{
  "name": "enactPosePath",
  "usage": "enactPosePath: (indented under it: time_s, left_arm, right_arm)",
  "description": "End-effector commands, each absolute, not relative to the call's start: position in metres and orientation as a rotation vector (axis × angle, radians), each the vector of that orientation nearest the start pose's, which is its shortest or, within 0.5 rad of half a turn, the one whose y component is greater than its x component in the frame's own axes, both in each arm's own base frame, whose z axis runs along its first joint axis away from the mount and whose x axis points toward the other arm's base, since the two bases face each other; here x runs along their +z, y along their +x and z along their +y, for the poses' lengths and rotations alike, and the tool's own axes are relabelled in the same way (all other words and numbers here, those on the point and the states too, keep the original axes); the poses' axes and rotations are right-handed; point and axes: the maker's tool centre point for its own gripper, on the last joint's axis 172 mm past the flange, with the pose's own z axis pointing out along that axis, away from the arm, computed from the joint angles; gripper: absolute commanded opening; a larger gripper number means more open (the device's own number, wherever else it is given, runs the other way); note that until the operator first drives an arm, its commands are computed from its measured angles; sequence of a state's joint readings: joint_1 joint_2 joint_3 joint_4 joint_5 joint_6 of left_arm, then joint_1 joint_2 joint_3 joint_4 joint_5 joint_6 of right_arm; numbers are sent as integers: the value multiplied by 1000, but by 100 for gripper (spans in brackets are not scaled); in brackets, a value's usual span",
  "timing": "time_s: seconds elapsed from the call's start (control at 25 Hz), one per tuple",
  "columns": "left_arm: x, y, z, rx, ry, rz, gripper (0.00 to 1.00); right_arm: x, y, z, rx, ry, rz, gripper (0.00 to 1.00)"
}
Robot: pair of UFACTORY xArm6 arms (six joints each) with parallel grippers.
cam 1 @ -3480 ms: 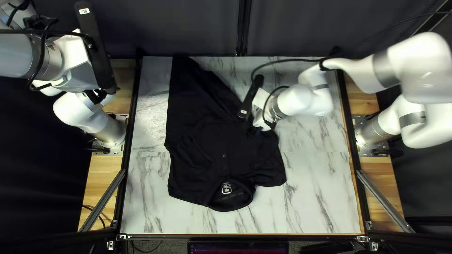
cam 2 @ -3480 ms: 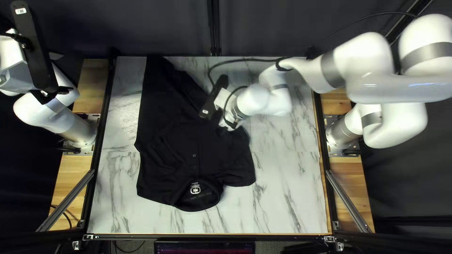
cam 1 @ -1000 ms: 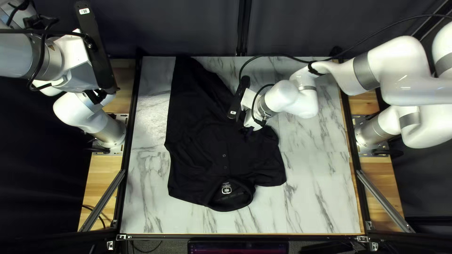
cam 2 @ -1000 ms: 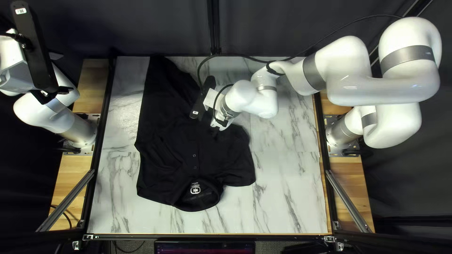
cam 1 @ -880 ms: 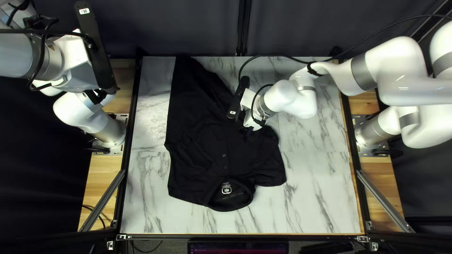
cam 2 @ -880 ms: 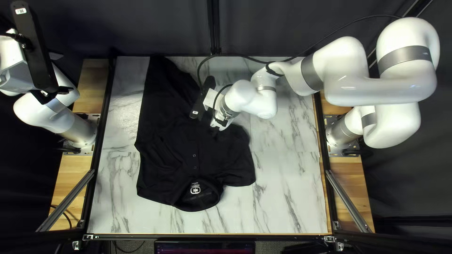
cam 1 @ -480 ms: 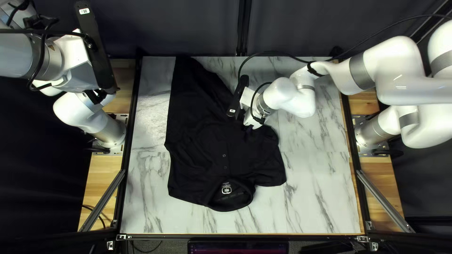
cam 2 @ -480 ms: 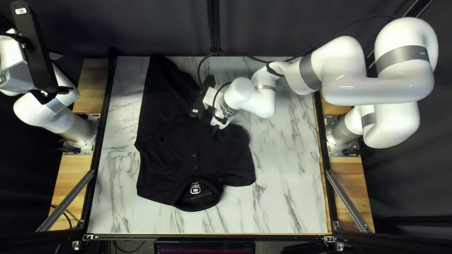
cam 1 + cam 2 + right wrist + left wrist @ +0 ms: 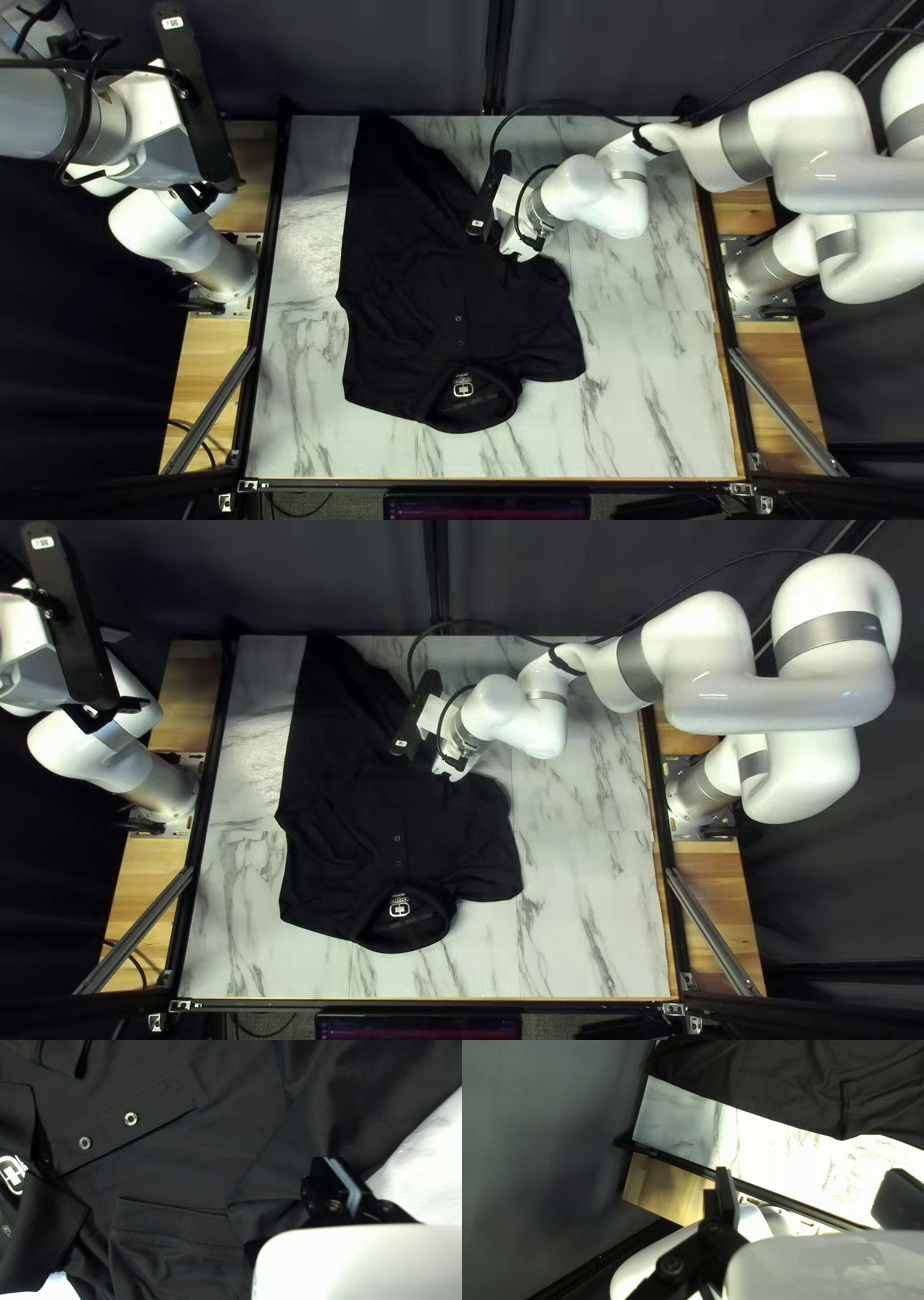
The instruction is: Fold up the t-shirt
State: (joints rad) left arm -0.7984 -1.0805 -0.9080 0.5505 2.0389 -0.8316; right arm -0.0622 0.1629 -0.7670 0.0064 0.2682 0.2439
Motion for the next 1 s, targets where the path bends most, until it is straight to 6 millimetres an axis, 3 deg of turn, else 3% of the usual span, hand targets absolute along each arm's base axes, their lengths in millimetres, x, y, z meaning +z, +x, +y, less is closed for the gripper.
enactPosePath:
  time_s: [0.04,0.2,0.36,0.48,0.6,1.0]
  left_arm:
    - [423,174,27,-457,-2704,-373,100]
    - [423,174,27,-457,-2704,-373,100]
    - [423,174,27,-457,-2704,-373,100]
    - [423,174,27,-457,-2704,-373,100]
    - [423,174,27,-457,-2704,-373,100]
    - [423,174,27,-457,-2704,-373,100]
  right_arm:
    - [92,514,-36,-528,-3047,469,0]
    - [114,502,-43,-535,-3083,462,0]
    - [143,478,-66,-530,-3144,472,0]
    - [153,465,-86,-503,-3196,460,0]
    - [151,459,-102,-473,-3243,435,0]
    - [150,459,-103,-471,-3248,433,0]
